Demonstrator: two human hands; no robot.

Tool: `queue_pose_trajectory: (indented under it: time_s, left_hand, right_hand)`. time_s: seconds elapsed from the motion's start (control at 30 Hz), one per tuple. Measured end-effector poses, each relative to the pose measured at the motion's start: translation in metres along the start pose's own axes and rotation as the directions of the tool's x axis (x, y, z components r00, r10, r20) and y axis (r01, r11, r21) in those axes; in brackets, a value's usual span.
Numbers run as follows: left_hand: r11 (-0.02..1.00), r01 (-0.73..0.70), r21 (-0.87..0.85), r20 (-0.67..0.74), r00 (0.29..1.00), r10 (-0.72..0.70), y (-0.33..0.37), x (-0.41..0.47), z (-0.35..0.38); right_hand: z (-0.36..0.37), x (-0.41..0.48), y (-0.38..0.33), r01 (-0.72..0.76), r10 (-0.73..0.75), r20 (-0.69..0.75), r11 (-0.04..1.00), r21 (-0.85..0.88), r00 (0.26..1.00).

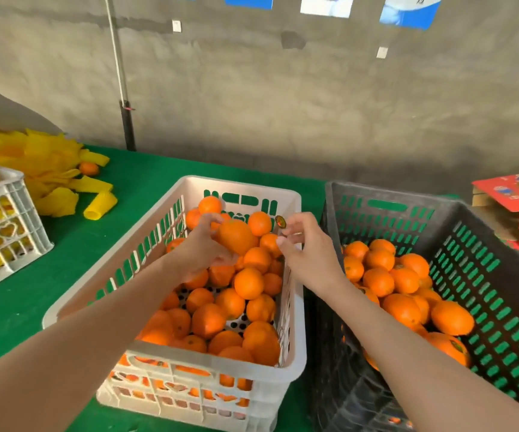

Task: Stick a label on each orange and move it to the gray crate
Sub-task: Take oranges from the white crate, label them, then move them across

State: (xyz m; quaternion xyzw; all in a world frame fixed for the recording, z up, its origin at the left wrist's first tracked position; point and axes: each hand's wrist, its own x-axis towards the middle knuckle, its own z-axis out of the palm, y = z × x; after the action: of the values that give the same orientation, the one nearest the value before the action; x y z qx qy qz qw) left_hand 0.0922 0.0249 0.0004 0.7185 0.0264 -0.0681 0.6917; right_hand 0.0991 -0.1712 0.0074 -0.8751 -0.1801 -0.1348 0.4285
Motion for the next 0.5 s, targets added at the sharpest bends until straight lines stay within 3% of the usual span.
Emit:
queue_pose_trajectory:
  time_s: [0.1,0.2,0.27,0.37,0.5]
  left_hand:
    - [0.966,-0.056,-0.253,0.059,0.996,0.073,0.006,-0.027,0.007]
    - [0.894,-0.064,-0.444,0.104,0.987,0.122,0.013,-0.06,0.019]
    - [0.844,-0.005,-0.537,0.17,0.979,0.114,0.021,-0.079,0.028]
    - [0.834,0.079,-0.546,0.189,0.981,0.031,0.034,-0.099,0.046]
    - [0.811,0.131,-0.57,0.17,0.985,-0.04,0.036,-0.112,0.069]
  right_hand:
    - [-0.015,-0.003,-0.013,-0.047,0.059,-0.057,0.98,0.193,0.997]
    - [-0.034,-0.014,-0.032,-0.149,0.146,0.04,0.891,0.428,0.988]
    - [-0.045,-0.027,-0.045,-0.145,0.102,0.114,0.862,0.485,0.988]
    - [-0.058,-0.05,-0.059,-0.063,-0.04,0.203,0.877,0.477,0.978]
    - [-0.074,-0.073,-0.067,0.11,-0.168,0.203,0.957,0.268,0.965]
